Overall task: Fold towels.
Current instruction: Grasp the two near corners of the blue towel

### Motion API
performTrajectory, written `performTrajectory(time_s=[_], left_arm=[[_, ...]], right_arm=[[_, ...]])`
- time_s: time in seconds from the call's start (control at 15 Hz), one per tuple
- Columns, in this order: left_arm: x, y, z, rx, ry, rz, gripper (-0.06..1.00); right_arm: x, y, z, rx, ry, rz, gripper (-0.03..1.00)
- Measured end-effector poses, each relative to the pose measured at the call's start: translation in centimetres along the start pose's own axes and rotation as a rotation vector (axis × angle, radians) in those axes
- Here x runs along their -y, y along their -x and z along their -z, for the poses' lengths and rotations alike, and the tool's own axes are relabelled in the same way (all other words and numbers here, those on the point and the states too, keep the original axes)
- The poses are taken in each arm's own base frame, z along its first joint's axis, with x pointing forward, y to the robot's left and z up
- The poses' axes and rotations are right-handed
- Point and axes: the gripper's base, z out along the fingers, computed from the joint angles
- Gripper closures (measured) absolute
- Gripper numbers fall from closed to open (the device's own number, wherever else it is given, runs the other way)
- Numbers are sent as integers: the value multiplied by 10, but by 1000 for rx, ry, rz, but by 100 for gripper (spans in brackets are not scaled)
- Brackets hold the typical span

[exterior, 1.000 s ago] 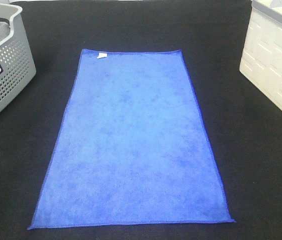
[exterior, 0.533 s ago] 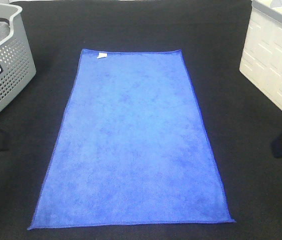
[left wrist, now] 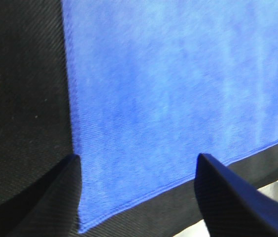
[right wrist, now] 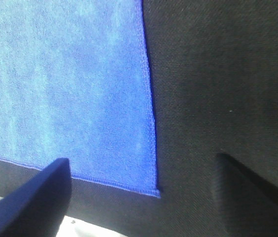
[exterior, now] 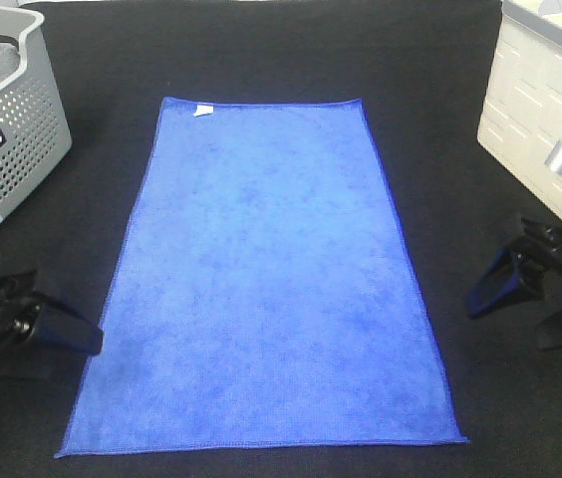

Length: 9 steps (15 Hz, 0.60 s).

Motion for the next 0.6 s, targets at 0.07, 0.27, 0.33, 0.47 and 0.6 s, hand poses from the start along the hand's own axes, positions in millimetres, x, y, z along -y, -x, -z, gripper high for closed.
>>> performTrajectory(time_s=[0.07, 0.27, 0.33, 0.47, 0.6], left_arm=[[-8, 0, -10, -22, 29, 15, 31], [-20, 1, -20, -28, 81, 36, 31], [-22, 1, -23, -29, 86, 35, 31], [-23, 1, -25, -28, 82, 36, 31], [-22, 2, -30, -26, 50, 36, 31]], right_arm=[[5, -7, -11, 13, 12, -11, 24], [11, -17, -27, 34, 47, -8, 24], [13, -16, -36, 22, 67, -10, 24], [15, -16, -43, 2, 73, -15, 24], [22, -17, -62, -46, 87, -22, 24]])
